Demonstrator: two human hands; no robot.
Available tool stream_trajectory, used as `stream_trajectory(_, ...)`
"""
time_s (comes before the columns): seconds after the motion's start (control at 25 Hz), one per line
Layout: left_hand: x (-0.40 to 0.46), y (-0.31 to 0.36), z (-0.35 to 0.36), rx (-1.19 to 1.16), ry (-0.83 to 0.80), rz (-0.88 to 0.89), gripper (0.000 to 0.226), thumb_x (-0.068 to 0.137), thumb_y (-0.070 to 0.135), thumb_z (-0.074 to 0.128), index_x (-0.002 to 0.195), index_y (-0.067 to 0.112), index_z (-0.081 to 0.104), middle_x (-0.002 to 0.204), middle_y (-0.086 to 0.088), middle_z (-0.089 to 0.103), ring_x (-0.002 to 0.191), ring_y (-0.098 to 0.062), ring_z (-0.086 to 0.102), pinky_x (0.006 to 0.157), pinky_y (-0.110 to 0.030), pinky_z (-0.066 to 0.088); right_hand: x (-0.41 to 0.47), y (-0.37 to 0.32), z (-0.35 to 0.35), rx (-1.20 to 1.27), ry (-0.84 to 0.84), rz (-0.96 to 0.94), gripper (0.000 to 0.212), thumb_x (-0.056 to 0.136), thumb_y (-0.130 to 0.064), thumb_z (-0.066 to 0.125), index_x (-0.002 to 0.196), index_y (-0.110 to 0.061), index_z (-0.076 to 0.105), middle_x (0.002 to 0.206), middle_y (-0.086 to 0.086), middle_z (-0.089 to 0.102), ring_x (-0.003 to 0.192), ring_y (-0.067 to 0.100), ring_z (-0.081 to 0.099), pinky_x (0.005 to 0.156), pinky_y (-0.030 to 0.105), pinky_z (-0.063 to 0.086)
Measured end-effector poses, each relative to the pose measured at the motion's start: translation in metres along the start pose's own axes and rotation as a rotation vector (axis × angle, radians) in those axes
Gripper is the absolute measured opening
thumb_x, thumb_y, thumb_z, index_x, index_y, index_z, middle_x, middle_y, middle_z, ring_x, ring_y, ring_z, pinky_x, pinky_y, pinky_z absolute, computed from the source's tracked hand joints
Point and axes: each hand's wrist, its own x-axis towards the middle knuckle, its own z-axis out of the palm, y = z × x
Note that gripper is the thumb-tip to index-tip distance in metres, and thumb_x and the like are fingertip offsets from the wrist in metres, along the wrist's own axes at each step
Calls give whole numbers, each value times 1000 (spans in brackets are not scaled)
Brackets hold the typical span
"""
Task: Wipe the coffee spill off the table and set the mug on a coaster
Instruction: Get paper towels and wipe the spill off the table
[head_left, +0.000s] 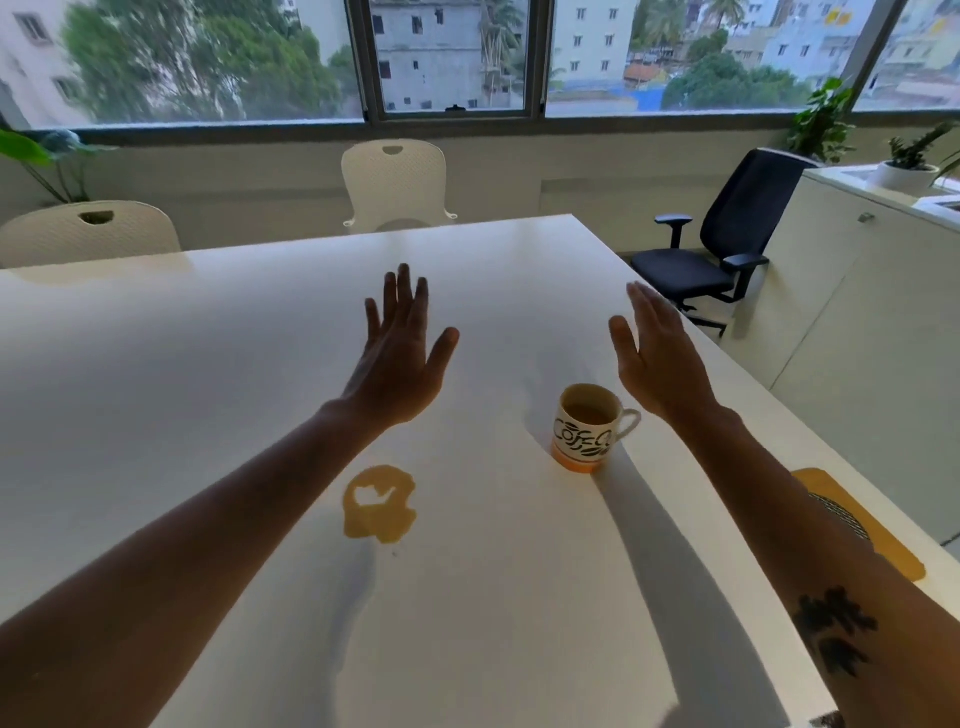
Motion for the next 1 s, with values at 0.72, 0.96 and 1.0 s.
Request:
stream_trajectory(0.72,-149,-230,-259,425,207,-276,80,107,48,25,168,1,5,177,-21,-9,165,-34,-8,132,-54,-4,60,-322,97,73,-162,-467,71,116,-36,33,171,-5,0,181,12,-8,168,28,-8,136,44,0)
stream_trajectory(0.96,-235,-285,-319,518,219,-439,81,105,50,24,167,0,8,177,-21,-5,165,-34,-7,131,-55,-3,35,-438,146,164,-258,-644,71,116,-38,32,171,-6,0,181,12,-7,168,27,-7,137,44,0)
stream_trajectory(1.0,-247,-290,-325,531,212,-457,81,106,49,25,167,0,8,177,-21,-5,165,-35,-7,131,-55,-3,31,-454,151,178,-270,-665,72,116,-38,32,171,-5,0,181,13,-7,168,28,-7,137,44,0)
